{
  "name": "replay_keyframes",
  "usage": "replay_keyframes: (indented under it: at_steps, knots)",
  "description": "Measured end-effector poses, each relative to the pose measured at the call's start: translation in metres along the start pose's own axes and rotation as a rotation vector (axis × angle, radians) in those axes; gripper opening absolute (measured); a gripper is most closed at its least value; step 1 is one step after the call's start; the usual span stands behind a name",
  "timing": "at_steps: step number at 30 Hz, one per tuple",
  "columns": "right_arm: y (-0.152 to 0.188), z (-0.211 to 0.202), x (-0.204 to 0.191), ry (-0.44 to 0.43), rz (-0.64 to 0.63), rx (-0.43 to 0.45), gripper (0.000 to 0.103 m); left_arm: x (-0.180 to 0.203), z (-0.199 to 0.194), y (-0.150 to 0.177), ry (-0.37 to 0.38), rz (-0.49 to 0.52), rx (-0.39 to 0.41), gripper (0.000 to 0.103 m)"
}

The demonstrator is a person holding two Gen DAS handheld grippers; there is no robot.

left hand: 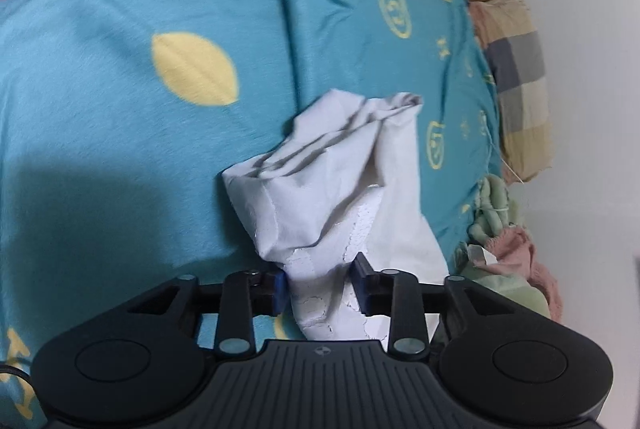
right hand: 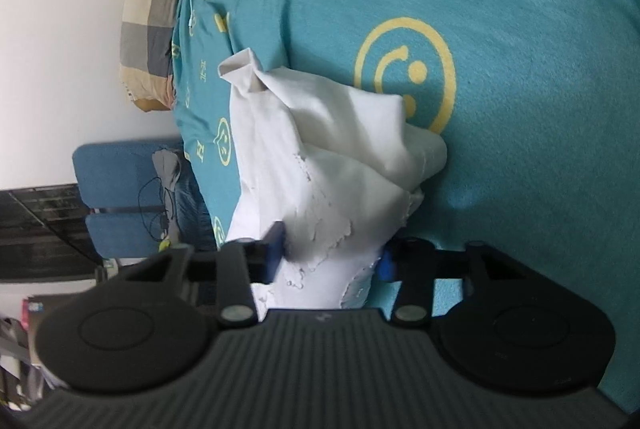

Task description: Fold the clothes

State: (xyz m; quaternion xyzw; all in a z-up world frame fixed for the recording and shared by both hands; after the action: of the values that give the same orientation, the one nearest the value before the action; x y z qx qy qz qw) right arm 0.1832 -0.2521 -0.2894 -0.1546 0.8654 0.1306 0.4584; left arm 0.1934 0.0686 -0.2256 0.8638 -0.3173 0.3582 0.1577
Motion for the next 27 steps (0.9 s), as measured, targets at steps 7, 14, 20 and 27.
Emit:
replay_keyframes:
  at_steps: [7, 14, 20, 27]
  knots:
    - [-0.005, -0.006, -0.001, 0.028, -0.046, 0.007, 0.027, 0.0, 0.007, -0.001, 0.011, -0.015, -0.019, 0.053]
    - [-0.001, -0.028, -0.026, -0.046, -0.109, 0.023, 0.024, 0.052, -0.023, 0.0, 0.08, 0.063, 0.029, 0.02]
    - [-0.012, -0.06, -0.065, -0.143, -0.077, 0.035, 0.024, 0.104, -0.048, 0.005, 0.139, 0.132, 0.067, 0.019]
    - [-0.098, -0.14, -0.148, -0.251, -0.104, 0.161, 0.024, 0.266, -0.035, 0.067, 0.225, 0.252, 0.021, 0.019]
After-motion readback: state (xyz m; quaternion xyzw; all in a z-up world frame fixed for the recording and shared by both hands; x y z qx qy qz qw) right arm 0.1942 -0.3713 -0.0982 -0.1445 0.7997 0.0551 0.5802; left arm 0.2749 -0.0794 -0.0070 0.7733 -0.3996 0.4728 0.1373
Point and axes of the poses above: each gripper's, at about its wrist camera, not at the fingertips, and z roughly the way its jaws point, x to its right, y to its underside, the point moved 7 cm from there along z, roughly the way its jaws point, and after that the axes turned 1 degree about -y, right-handed, at the moved point
